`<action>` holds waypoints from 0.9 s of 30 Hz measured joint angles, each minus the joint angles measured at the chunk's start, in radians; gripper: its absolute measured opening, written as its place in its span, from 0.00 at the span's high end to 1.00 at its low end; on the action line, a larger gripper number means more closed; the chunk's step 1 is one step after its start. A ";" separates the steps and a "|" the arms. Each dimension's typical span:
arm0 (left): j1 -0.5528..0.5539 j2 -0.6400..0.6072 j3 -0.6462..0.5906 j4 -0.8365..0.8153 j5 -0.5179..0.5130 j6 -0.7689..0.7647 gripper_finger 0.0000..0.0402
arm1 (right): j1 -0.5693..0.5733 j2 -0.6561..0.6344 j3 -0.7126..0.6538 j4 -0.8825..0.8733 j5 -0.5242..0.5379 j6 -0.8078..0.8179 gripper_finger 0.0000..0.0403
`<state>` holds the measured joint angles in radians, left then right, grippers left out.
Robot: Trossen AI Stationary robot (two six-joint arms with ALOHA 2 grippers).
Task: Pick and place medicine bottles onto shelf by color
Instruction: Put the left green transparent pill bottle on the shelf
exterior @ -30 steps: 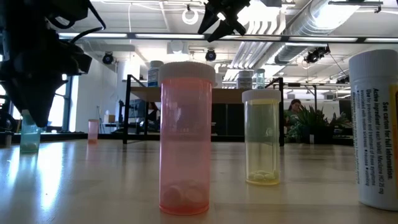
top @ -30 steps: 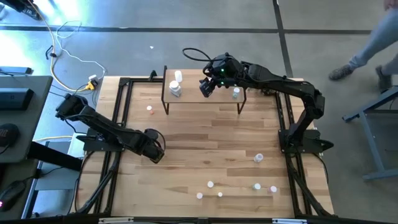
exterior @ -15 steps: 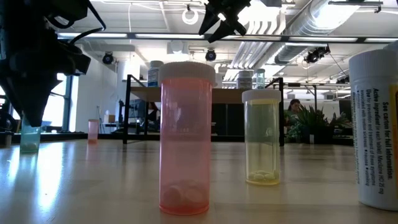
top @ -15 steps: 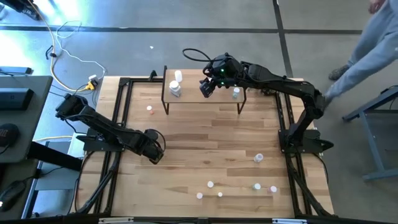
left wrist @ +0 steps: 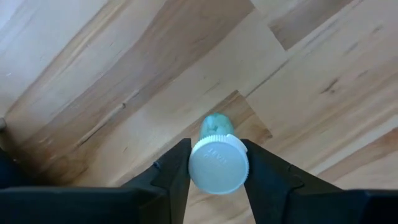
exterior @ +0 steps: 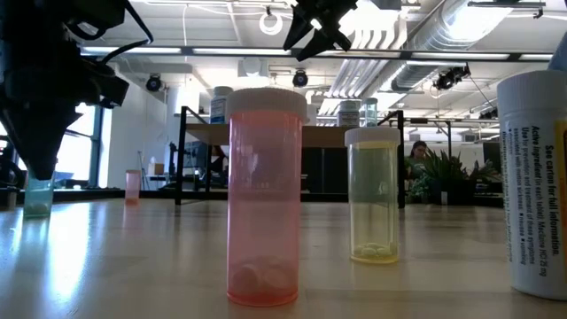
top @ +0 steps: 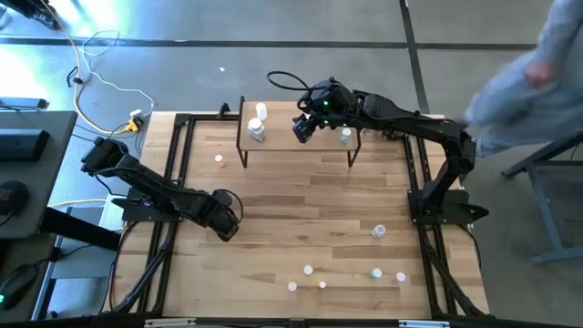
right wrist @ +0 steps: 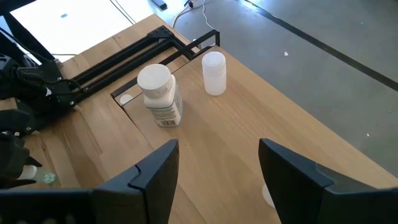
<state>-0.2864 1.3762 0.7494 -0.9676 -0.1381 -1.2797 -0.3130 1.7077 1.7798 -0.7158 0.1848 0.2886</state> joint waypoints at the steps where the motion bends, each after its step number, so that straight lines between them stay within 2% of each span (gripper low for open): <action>1: 0.004 0.000 0.000 0.000 0.010 0.011 0.70 | 0.000 0.000 0.000 0.000 0.000 0.000 0.47; 6: 0.041 0.000 0.015 -0.012 0.040 0.072 0.72 | 0.000 0.000 0.000 0.000 0.000 0.000 0.47; 14: 0.134 0.000 0.122 -0.017 0.040 0.251 0.72 | 0.000 0.000 0.000 0.000 0.000 0.000 0.47; 21: 0.276 0.000 0.268 -0.075 0.024 0.495 0.72 | -0.001 0.000 0.000 0.000 0.009 0.001 0.47; 27: 0.412 0.000 0.447 -0.142 0.021 0.706 0.72 | -0.001 0.000 0.000 0.001 0.054 0.002 0.47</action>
<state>0.1255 1.3758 1.1965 -1.1092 -0.1174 -0.5737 -0.3141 1.7077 1.7794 -0.7148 0.2391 0.2902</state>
